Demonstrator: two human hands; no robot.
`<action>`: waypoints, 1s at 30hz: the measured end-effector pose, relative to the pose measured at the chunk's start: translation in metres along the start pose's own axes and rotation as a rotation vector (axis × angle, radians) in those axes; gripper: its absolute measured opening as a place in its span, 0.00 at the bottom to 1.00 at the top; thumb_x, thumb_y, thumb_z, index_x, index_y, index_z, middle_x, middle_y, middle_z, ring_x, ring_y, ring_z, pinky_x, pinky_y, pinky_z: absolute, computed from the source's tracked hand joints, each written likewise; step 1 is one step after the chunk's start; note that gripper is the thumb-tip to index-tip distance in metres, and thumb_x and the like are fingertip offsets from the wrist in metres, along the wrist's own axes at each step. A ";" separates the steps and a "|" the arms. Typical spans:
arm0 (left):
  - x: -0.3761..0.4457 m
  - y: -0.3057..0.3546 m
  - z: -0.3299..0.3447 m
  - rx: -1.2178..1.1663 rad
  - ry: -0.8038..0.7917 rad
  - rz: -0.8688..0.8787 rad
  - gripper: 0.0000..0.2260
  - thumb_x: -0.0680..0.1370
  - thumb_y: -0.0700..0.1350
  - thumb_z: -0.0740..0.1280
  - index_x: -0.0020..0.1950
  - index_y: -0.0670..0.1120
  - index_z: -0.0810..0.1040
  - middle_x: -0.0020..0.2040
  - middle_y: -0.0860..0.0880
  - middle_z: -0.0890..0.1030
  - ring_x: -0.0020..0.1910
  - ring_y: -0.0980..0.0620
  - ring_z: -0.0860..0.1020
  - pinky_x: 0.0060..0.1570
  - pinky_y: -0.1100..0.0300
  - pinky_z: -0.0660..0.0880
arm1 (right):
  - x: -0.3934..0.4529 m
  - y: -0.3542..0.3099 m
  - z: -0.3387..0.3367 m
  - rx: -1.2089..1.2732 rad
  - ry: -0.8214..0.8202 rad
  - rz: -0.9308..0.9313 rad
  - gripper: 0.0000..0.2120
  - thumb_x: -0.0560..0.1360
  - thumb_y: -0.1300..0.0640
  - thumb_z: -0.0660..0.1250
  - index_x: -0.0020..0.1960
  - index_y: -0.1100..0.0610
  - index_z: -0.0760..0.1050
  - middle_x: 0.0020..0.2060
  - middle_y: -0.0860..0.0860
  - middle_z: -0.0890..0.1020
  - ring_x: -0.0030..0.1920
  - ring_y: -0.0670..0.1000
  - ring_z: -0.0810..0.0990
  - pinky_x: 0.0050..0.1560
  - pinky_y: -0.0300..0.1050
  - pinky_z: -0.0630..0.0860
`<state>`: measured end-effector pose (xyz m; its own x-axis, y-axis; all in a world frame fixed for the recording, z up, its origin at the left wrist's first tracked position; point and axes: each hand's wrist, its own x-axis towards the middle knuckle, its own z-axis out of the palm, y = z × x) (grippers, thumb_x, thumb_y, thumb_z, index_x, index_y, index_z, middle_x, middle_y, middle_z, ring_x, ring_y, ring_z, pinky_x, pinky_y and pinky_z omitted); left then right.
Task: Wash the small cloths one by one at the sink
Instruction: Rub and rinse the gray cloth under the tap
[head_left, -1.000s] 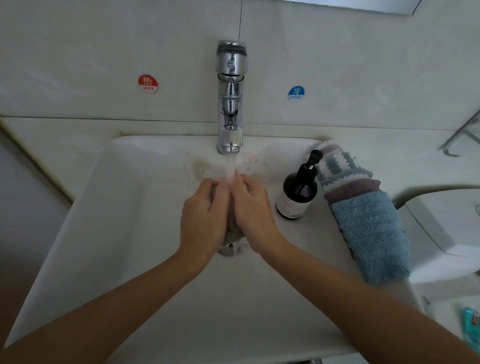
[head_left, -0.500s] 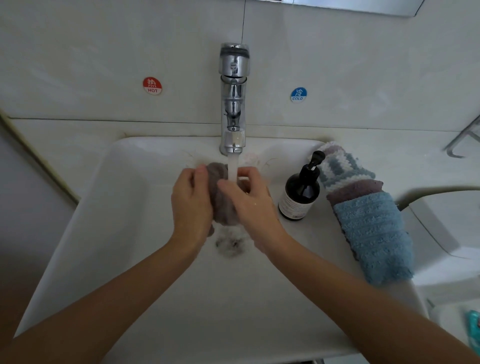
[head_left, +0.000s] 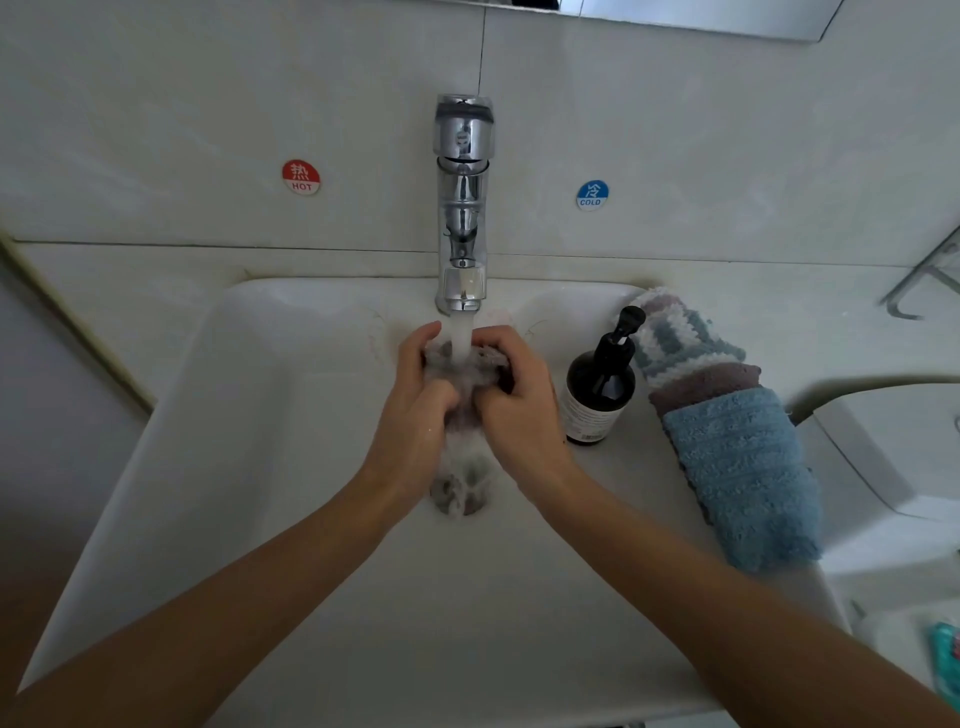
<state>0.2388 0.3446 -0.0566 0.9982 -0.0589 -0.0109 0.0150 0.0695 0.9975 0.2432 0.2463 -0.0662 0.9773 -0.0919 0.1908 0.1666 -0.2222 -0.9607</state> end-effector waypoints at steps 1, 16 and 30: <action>0.001 -0.001 -0.001 0.002 -0.035 -0.008 0.18 0.79 0.35 0.57 0.66 0.51 0.67 0.32 0.56 0.77 0.28 0.61 0.74 0.29 0.69 0.70 | -0.001 -0.002 0.000 0.050 -0.005 0.031 0.21 0.63 0.65 0.60 0.53 0.50 0.77 0.51 0.59 0.78 0.50 0.58 0.79 0.40 0.54 0.80; 0.001 -0.002 -0.007 0.148 0.118 0.127 0.13 0.79 0.41 0.65 0.64 0.48 0.71 0.47 0.53 0.79 0.42 0.60 0.80 0.38 0.68 0.76 | -0.009 0.000 0.010 0.095 -0.028 0.187 0.19 0.75 0.45 0.60 0.65 0.46 0.68 0.56 0.46 0.78 0.57 0.45 0.78 0.59 0.50 0.78; -0.002 -0.010 -0.004 0.265 0.094 0.184 0.19 0.79 0.52 0.59 0.69 0.58 0.62 0.62 0.54 0.72 0.61 0.55 0.74 0.58 0.56 0.73 | -0.006 -0.006 0.002 0.119 0.031 0.113 0.11 0.82 0.60 0.58 0.62 0.48 0.71 0.47 0.46 0.81 0.47 0.44 0.81 0.50 0.46 0.81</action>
<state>0.2372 0.3479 -0.0668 0.9839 0.0232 0.1774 -0.1698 -0.1915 0.9667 0.2363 0.2502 -0.0620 0.9865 -0.1402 0.0843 0.0717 -0.0923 -0.9931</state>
